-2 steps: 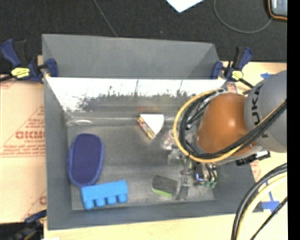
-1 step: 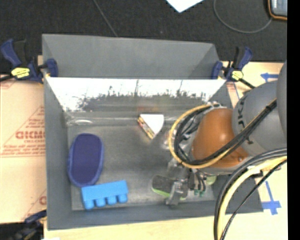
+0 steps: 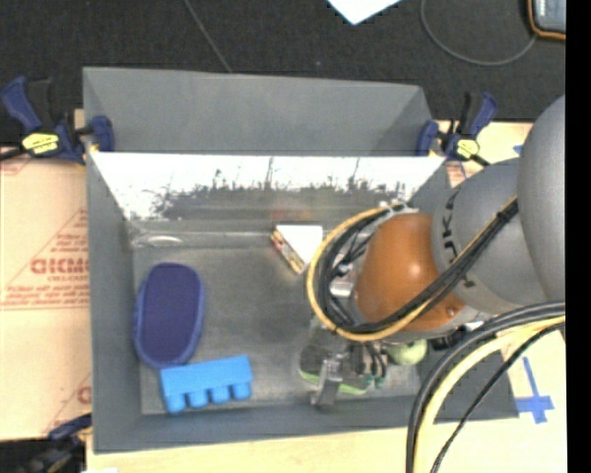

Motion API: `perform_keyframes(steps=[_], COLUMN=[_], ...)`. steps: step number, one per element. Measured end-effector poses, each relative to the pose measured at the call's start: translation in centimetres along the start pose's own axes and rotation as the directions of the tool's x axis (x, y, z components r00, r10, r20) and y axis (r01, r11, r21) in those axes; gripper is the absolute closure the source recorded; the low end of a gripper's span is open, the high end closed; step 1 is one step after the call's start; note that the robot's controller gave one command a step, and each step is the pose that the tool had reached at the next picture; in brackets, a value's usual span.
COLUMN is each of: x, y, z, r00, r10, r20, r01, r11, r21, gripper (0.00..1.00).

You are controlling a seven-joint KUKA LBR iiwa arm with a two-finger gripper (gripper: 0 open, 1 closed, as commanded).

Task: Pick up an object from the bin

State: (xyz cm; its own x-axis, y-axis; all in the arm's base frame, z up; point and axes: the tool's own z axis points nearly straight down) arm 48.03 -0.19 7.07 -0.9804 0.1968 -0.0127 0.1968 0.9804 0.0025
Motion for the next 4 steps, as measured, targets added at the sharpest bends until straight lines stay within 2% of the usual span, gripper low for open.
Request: perform_keyframes(steps=[1,2,3,4], x=[-0.3,-0.3,-0.2,-0.2], y=[-2.8,-2.8,-2.8,-2.8], z=[-0.3,-0.3,-2.3,-7.1], r00=[0.998,0.998,0.998,0.998], r10=[0.063,0.062,0.061,0.058], r20=[0.000,0.000,-0.002,-0.008], r01=[-0.063,-0.062,-0.061,-0.058], r11=[0.998,0.998,0.998,0.998], r21=[0.002,0.002,0.002,0.003], gripper=[1.00,1.00,1.00,1.00])
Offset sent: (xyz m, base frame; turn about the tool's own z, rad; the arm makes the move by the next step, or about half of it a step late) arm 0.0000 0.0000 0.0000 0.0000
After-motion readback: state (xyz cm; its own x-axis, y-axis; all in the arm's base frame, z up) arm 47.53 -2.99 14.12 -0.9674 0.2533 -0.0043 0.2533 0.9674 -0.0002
